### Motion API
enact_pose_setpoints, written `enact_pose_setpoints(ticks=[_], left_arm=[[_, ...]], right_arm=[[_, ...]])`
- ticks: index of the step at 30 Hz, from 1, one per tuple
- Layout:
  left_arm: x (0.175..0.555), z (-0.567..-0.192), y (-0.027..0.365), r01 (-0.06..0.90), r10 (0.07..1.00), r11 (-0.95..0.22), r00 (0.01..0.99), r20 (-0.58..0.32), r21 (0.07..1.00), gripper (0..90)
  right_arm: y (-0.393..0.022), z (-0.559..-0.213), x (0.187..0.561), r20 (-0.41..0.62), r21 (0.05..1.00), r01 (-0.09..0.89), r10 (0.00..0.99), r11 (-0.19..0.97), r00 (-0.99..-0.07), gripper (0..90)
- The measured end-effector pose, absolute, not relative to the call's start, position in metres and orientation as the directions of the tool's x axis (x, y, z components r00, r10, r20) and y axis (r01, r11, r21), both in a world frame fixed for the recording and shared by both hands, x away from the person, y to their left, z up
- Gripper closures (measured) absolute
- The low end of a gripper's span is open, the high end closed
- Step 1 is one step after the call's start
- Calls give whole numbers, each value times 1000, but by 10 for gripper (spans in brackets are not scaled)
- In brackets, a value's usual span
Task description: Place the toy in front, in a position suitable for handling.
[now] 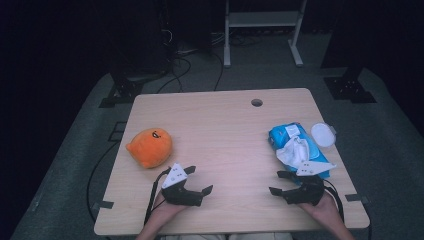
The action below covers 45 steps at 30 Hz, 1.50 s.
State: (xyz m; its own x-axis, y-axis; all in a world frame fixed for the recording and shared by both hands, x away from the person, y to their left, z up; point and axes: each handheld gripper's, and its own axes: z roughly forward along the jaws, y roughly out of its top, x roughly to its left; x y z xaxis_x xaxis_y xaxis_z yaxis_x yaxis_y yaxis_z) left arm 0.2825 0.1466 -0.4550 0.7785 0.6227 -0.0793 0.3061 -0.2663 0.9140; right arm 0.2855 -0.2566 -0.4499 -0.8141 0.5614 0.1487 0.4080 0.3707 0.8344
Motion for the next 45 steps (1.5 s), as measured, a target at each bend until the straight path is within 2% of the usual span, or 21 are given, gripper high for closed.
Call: enact_pose_setpoints(ticks=[10,21,28,35,39,45], left_arm=[[288,-442,158,271,662,-248,748,-41,930,84],[307,-393,199,155,731,-230,680,65,961,88],[322,-380,222,132,771,-222,630,91,966,88],[344,-383,259,158,846,-186,528,76,970,88],[356,-393,279,225,881,-194,467,69,955,88],[363,-411,292,304,901,-206,429,60,930,89]], right_arm=[[-252,-452,287,161,824,416,545,385,-823,285],[-251,-451,293,183,830,423,540,363,-822,282],[-253,-450,295,186,832,427,546,354,-816,282],[-252,-450,295,182,831,425,545,360,-818,282],[-249,-450,294,172,823,423,542,380,-823,283],[-249,-450,294,174,821,424,541,381,-823,284]])
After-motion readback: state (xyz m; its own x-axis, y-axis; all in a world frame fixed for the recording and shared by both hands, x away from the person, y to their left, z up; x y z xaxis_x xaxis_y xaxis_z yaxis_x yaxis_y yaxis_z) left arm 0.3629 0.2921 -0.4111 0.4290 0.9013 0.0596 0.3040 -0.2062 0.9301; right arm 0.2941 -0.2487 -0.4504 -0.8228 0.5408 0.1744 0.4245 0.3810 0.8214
